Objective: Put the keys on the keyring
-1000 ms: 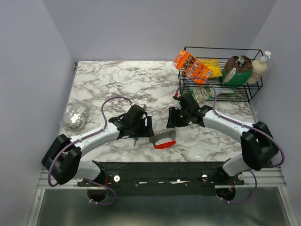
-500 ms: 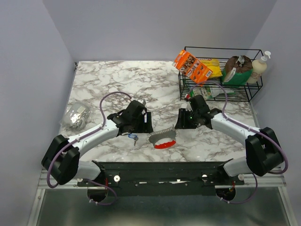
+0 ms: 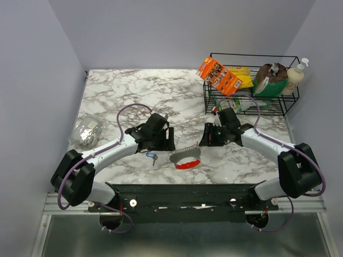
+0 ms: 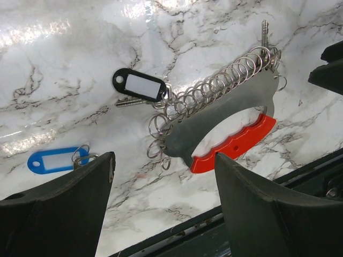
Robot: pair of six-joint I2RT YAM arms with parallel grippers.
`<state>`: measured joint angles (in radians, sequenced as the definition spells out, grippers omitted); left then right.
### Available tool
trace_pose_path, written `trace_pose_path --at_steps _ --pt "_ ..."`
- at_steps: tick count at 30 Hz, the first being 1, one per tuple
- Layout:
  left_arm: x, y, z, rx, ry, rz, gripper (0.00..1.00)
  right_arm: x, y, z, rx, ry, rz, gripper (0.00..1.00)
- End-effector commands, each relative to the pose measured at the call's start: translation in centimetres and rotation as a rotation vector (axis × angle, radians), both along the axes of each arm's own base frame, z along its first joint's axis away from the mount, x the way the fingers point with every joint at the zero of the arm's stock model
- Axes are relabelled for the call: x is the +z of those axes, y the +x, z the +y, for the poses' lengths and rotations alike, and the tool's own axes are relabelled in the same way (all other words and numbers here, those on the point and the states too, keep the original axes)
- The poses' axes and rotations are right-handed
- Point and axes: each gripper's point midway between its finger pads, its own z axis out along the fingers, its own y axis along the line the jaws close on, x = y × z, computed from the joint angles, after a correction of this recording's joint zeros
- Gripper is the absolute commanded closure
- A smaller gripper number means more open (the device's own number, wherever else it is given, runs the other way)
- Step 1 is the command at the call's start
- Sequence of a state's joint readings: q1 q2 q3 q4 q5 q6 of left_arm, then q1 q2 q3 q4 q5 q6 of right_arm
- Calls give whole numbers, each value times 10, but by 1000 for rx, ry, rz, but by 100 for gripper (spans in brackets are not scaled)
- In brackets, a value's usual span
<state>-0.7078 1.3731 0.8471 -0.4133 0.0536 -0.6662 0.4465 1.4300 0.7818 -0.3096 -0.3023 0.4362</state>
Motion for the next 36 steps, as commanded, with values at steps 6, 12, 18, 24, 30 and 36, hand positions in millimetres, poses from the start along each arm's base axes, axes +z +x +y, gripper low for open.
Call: trace_pose_path --at_steps 6,12,18,24,30,36 --pt "14 15 -21 -63 -48 -33 18 -15 8 6 23 73 56 42" --pt "24 19 -36 -115 -104 -54 18 -22 6 0 1 133 88 42" --pt "29 21 -58 -165 -185 -34 23 -30 0 -1 -2 159 117 42" --pt "34 28 -78 -182 -253 -21 27 -30 2 -5 -10 182 119 41" --pt "27 28 -84 -204 -248 6 27 -32 2 -5 -9 197 127 41" --pt "17 19 -73 -205 -188 26 28 -32 0 -7 -4 191 118 41"
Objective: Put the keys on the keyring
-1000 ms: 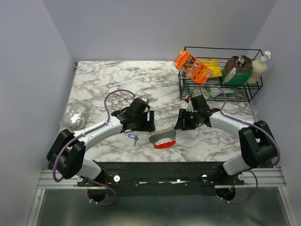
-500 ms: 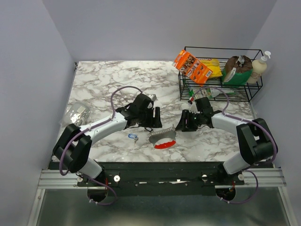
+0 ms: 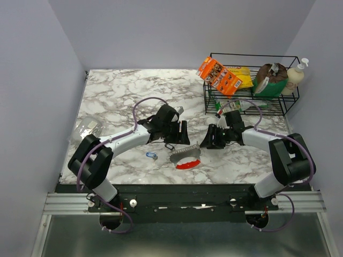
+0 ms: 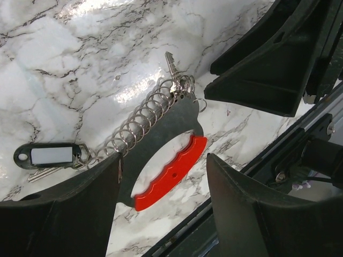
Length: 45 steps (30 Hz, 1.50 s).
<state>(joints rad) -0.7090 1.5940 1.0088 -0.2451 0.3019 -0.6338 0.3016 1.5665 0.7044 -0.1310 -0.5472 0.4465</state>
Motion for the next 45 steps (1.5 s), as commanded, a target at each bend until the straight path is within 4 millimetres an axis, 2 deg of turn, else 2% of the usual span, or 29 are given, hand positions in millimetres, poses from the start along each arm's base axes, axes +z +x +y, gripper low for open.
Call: trace_pose_path --at_steps 1,10,14,19,23,27,29,30,32,33,35,36,45 --pt "1 -5 6 -13 30 -5 28 -1 -5 -1 10 8 -3 41" --pt "-9 -17 36 67 98 11 28 18 4 -9 27 -51 -83 40" --pt "-12 -23 47 90 101 16 28 17 2 -11 30 -68 -79 40" --pt "-8 -24 47 81 91 3 28 12 -3 -7 44 -53 -60 40" --pt "0 -17 39 62 80 -13 30 10 -4 -3 49 -39 -47 40" --pt "9 -9 20 16 65 -36 31 13 -2 0 55 -23 -46 40" --pt "4 -9 10 -8 79 -28 32 12 -1 2 60 -19 -42 40" --pt "11 -6 2 -19 68 -40 32 13 -1 3 63 -13 -39 40" --pt "6 -5 -8 -39 76 -33 35 12 -1 5 65 -8 -31 40" --pt "12 -3 -15 -48 62 -43 37 12 -2 7 67 3 -24 40" --pt "6 -2 -26 -63 60 -32 40 10 -4 8 70 17 -13 41" --pt "9 2 -31 -64 50 -36 41 10 -5 10 67 24 -4 41" --pt "-5 8 -60 -83 19 16 59 6 -9 10 34 38 36 43"
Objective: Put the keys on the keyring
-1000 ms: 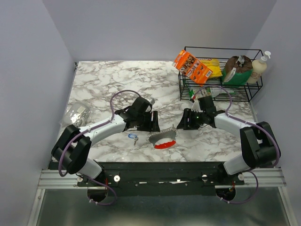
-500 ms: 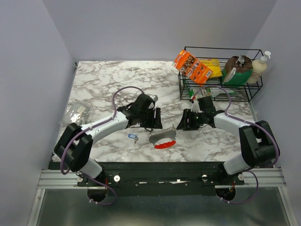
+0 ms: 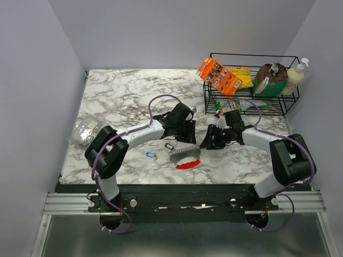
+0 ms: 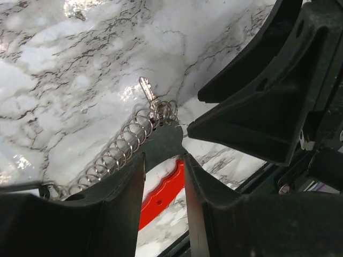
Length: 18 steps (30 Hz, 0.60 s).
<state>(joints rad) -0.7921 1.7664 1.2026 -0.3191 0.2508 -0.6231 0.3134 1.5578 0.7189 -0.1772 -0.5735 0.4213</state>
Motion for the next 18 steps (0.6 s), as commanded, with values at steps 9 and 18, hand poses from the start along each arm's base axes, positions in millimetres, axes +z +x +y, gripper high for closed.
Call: trace_pose_path --at_steps 9,18 --pt "-14 10 -35 -18 -17 33 58 4 6 -1 -100 1 24 44" --pt "-43 14 -28 14 128 17 52 1 6 -8 -137 -23 26 44"
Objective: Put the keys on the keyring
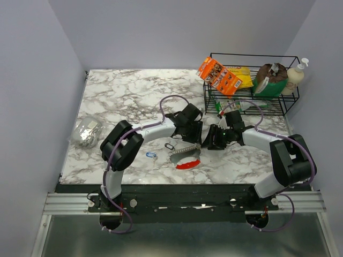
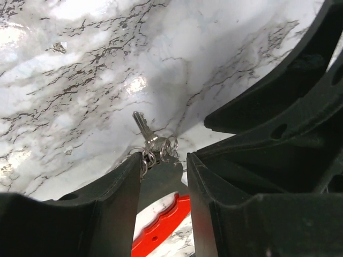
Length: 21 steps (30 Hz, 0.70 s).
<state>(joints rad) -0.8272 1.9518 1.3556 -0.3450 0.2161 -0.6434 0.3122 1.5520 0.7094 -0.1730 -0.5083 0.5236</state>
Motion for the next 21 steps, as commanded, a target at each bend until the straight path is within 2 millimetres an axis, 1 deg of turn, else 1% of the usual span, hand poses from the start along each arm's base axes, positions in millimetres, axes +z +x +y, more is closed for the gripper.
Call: trace_pose_path --at_steps 1,4,6,9,13,15,16,18,19,21 --pt "-15 -1 2 9 78 -14 52 4 2 -4 -30 -2 -21 45" --pt "-20 -2 1 11 93 -16 52 5 1 -5 -29 -4 -22 44" --pt "-23 0 3 20 116 -30 52 5 0 -5 -27 -2 -22 44" --pt "-28 -2 6 13 153 -36 52 6 0 -4 -19 3 -25 45" --pt "-30 -2 10 -2 175 -56 68 7 0 -4 -8 -1 -31 45" --pt "-25 2 15 9 189 -81 70 8 -1 -6 -9 -4 -34 45" --pt "-23 3 16 9 188 -92 73 8 -1 -6 -6 -7 -37 45" --pt "-18 2 17 8 182 -104 76 9 -2 -6 -2 -8 -43 45" --pt "-18 2 17 8 180 -104 81 8 -2 -6 -2 -11 -41 45" --pt "-19 1 18 9 172 -99 86 8 -2 -7 -1 -12 -42 45"
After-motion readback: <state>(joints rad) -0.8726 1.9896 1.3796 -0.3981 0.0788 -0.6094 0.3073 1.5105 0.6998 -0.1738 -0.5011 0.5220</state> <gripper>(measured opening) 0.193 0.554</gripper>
